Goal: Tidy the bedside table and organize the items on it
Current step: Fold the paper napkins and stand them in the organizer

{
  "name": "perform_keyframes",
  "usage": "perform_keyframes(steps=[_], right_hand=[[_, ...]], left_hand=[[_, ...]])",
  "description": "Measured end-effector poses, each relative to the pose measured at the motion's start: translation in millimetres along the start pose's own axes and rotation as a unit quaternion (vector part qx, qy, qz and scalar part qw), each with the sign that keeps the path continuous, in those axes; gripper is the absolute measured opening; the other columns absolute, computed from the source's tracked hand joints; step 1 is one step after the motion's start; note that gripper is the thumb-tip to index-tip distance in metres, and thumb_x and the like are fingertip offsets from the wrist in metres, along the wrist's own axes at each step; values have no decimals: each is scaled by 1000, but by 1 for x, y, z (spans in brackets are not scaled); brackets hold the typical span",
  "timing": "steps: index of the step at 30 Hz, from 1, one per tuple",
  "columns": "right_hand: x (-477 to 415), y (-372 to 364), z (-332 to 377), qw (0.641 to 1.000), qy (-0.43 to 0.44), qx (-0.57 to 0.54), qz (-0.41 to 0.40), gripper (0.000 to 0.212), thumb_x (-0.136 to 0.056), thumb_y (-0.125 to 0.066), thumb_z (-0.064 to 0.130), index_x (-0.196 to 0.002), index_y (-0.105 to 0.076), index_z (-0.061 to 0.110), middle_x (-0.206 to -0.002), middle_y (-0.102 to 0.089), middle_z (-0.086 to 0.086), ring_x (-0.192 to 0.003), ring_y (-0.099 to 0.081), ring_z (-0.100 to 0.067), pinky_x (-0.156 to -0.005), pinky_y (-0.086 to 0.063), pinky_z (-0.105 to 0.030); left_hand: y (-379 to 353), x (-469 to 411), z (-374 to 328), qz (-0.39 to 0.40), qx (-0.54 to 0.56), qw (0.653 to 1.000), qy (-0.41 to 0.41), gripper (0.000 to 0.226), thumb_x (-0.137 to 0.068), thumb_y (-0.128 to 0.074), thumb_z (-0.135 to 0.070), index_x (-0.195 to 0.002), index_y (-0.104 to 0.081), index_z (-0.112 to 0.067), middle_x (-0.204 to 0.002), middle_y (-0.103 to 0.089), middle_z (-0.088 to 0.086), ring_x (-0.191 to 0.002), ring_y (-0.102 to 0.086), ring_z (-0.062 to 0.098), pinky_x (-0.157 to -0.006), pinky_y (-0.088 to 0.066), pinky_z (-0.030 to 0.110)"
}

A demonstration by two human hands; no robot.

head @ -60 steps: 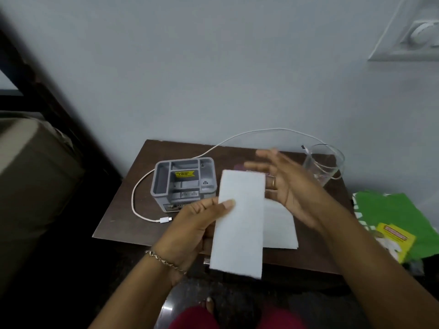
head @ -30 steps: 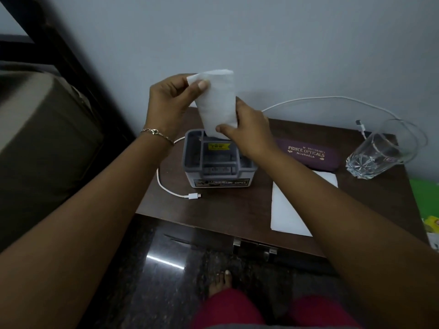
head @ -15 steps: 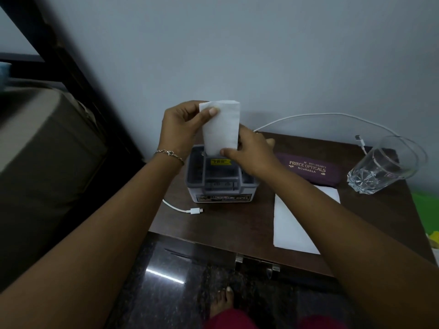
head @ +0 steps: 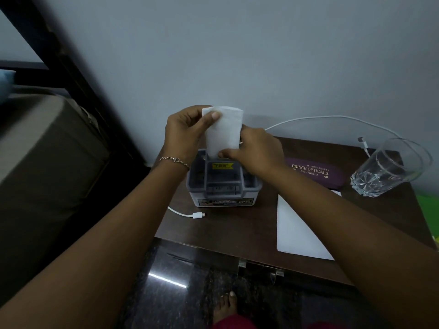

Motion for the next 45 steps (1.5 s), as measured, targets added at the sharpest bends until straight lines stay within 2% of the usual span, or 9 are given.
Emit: perform_keyframes(steps=[5, 15, 19, 23, 27, 32, 37, 41, 45], right_hand=[[-6, -4, -23, 983, -84, -161, -14, 34, -70, -71, 53, -83, -64, 22, -86, -62, 6, -80, -60, -16, -69, -49, -35], [-5, -13, -24, 990, -76, -117, 15, 30, -79, -64, 52, -91, -67, 25, -98, -61, 5, -88, -57, -16, -73, -47, -35], [-1, -17, -23, 991, -76, -105, 26, 22, -79, -65, 50, -79, -63, 29, -75, -53, 10, -75, -54, -11, -60, -37, -28], [-1, -15, -27, 992, -83, -99, 9, 27, -81, -62, 50, -90, -70, 26, -83, -59, 8, -78, -56, -13, -60, -37, -27], [1, -16, -31, 991, -92, -101, -1, 26, -80, -63, 51, -88, -70, 27, -72, -53, 11, -76, -55, -12, -55, -31, -25], [5, -13, -31, 989, -97, -112, -12, 26, -81, -63, 48, -86, -67, 23, -71, -55, 10, -74, -55, -11, -55, -33, -25], [7, -15, -30, 989, -98, -112, -3, 20, -80, -64, 46, -73, -58, 28, -66, -54, 9, -68, -54, -11, -56, -33, -26], [6, -10, -30, 987, -97, -128, -25, 29, -79, -65, 47, -82, -64, 19, -75, -62, 4, -69, -58, -13, -57, -37, -27], [13, -8, -33, 974, -111, -196, -18, 23, -80, -66, 43, -96, -66, 27, -76, -62, 7, -74, -61, -11, -66, -47, -30]], left_hand=[[4, 3, 10, -3, -5, 1000, 12, 8, -82, -66, -11, -82, -69, -19, -69, -70, -17, -68, -62, -5, -63, -48, 13], [6, 7, 27, 25, -60, 998, 12, 17, -82, -67, -20, -76, -71, -35, -78, -72, -16, -79, -66, 3, -67, -53, 20], [8, 8, 34, 9, -48, 998, 28, 13, -81, -68, -12, -80, -70, -25, -73, -72, -17, -75, -64, 0, -69, -52, 19], [14, 8, 38, -11, -65, 997, 40, 11, -80, -69, -13, -90, -70, -15, -90, -70, -2, -84, -64, 8, -78, -53, 22], [18, 8, 43, -18, -107, 993, 47, 11, -79, -70, -18, -90, -71, -15, -88, -70, 1, -85, -64, 13, -85, -53, 32], [17, 6, 37, -41, -153, 986, 43, 10, -78, -71, -21, -87, -71, -23, -87, -69, -2, -83, -63, 11, -82, -50, 25], [13, 8, 37, -27, -165, 985, 41, 17, -79, -70, -19, -94, -72, -14, -88, -68, -2, -79, -61, 3, -82, -50, 24], [17, 11, 43, -20, -161, 986, 44, 17, -77, -71, -24, -93, -72, -18, -91, -69, -2, -88, -63, 13, -88, -52, 33], [27, 17, 43, -56, -146, 986, 63, 29, -73, -74, -29, -100, -67, -22, -106, -68, 4, -102, -62, 16, -98, -48, 38]])
Point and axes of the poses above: each hand's wrist, its own x-axis away from the middle knuckle, its own y-axis out of the back of the hand, z = x × y, the point moved 8 cm from there along -x, towards the middle knuckle
